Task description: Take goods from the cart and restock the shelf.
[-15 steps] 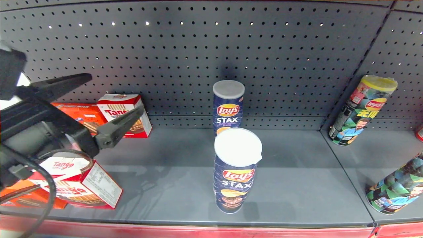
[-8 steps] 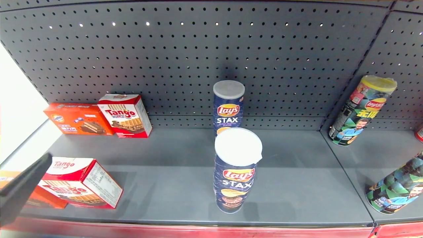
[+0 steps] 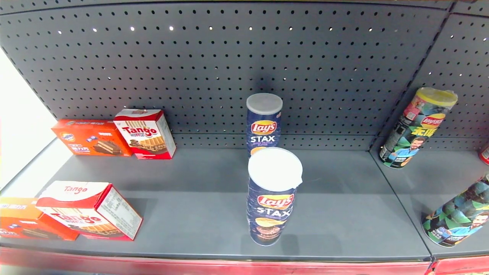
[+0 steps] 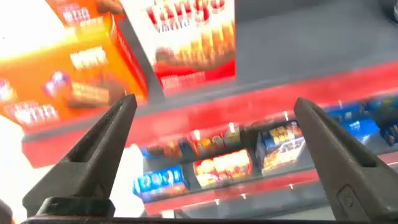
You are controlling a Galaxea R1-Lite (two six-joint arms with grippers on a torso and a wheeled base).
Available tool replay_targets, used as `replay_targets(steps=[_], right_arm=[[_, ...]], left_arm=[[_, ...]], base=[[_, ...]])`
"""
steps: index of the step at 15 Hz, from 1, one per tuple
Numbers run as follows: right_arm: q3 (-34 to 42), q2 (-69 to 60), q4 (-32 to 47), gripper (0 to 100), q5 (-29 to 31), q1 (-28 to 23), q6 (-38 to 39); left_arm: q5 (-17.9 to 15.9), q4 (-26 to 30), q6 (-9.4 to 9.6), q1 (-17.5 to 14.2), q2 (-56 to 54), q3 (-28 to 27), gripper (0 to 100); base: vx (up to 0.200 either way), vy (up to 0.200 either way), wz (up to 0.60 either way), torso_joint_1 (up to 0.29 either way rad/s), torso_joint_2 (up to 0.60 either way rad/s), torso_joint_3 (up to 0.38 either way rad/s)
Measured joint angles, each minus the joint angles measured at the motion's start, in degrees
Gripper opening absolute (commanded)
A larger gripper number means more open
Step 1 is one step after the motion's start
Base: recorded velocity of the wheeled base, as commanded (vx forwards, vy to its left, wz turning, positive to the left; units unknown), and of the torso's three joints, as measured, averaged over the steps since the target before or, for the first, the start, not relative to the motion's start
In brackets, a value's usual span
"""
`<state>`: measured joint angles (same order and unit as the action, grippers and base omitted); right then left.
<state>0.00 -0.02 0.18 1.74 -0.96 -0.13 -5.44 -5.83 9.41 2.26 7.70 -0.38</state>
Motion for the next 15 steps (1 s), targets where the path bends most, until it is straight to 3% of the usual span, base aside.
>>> replay_targets(steps=[3, 6, 8, 10, 11, 12, 15], right_arm=[[0.0, 0.0, 0.0, 100, 0.02, 0.04, -0.02], [0.0, 0.0, 0.0, 100, 0.02, 0.0, 0.02], [0.0, 0.0, 0.0, 100, 0.02, 0.0, 0.0], [0.0, 0.0, 0.0, 100, 0.02, 0.0, 0.0], [0.0, 0.0, 0.0, 100, 0.02, 0.0, 0.02], [0.0, 0.0, 0.0, 100, 0.02, 0.0, 0.02], [0.0, 0.0, 0.0, 100, 0.02, 0.0, 0.06]], left_arm=[[-0.66, 1.8, -1.34, -1.77, -5.69, 0.3, 100], [-0.66, 1.84, -1.48, -1.99, -7.38, 0.38, 100], [-0.72, 1.87, -2.72, -1.99, -7.75, 0.38, 100], [4.0, 3.78, -3.1, -2.07, -7.89, 0.38, 100], [7.02, 5.8, -4.73, -2.15, -7.92, 0.38, 100], [7.79, 6.16, -6.79, -2.15, -7.92, 0.35, 100], [3.1, 6.16, -6.57, -2.07, -7.92, 0.27, 100]], base=[[0.0, 0.0, 0.0, 0.0, 0.0, 0.0], [0.0, 0.0, 0.0, 0.0, 0.0, 0.0], [0.0, 0.0, 0.0, 0.0, 0.0, 0.0], [0.0, 0.0, 0.0, 0.0, 0.0, 0.0], [0.0, 0.0, 0.0, 0.0, 0.0, 0.0], [0.0, 0.0, 0.0, 0.0, 0.0, 0.0], [0.0, 0.0, 0.0, 0.0, 0.0, 0.0]])
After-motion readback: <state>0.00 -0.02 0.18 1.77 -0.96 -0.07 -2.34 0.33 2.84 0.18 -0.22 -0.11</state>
